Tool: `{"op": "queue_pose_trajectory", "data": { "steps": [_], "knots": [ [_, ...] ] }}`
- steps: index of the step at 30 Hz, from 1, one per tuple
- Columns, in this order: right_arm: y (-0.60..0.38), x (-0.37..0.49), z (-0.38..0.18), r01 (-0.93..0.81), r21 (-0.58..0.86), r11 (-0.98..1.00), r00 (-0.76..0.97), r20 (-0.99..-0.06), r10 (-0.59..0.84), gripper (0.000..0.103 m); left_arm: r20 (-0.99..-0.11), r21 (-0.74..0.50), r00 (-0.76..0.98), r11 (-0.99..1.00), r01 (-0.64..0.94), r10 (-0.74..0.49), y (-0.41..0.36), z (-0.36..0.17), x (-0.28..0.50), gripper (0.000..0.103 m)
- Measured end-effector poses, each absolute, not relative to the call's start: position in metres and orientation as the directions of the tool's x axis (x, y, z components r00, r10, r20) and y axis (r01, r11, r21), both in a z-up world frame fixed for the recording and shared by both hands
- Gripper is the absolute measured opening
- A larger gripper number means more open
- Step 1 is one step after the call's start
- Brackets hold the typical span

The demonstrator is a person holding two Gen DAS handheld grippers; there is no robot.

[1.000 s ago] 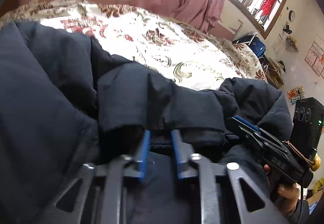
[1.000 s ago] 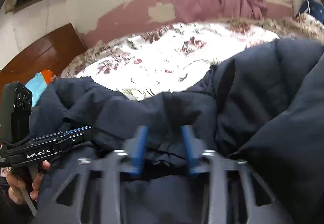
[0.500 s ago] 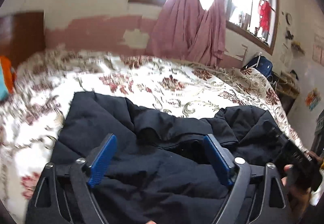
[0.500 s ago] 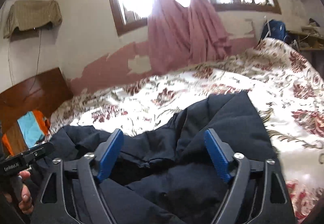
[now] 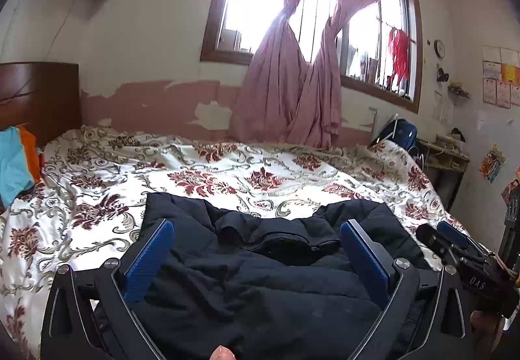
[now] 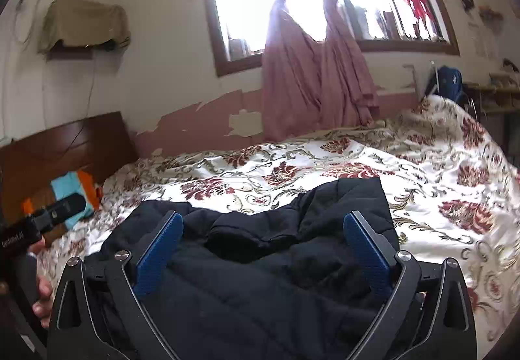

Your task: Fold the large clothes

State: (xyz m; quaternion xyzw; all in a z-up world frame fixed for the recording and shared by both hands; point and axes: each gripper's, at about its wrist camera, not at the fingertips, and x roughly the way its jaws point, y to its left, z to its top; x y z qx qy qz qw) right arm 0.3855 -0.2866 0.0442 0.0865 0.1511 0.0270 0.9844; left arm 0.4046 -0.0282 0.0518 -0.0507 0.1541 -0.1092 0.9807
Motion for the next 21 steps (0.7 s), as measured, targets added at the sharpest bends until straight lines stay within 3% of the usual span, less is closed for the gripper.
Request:
{"op": "queue_pose_trajectory", "data": {
  "steps": [13, 21],
  "knots": [
    [-0.260, 0.294, 0.077, -0.056, 0.082, 0.995, 0.957, -0.280, 0.077, 0.098, -0.258, -0.034, 0.946, 0.981, 0.193, -0.195, -0.029, 0.071, 0.311, 0.103],
    [-0.252, 0.241, 0.087, -0.064, 0.071, 0.995, 0.962, -0.261, 0.080, 0.098, -0.333, -0.034, 0.930, 0.988, 0.154, -0.156, -0.021, 0.062, 0.270, 0.103]
  ]
}}
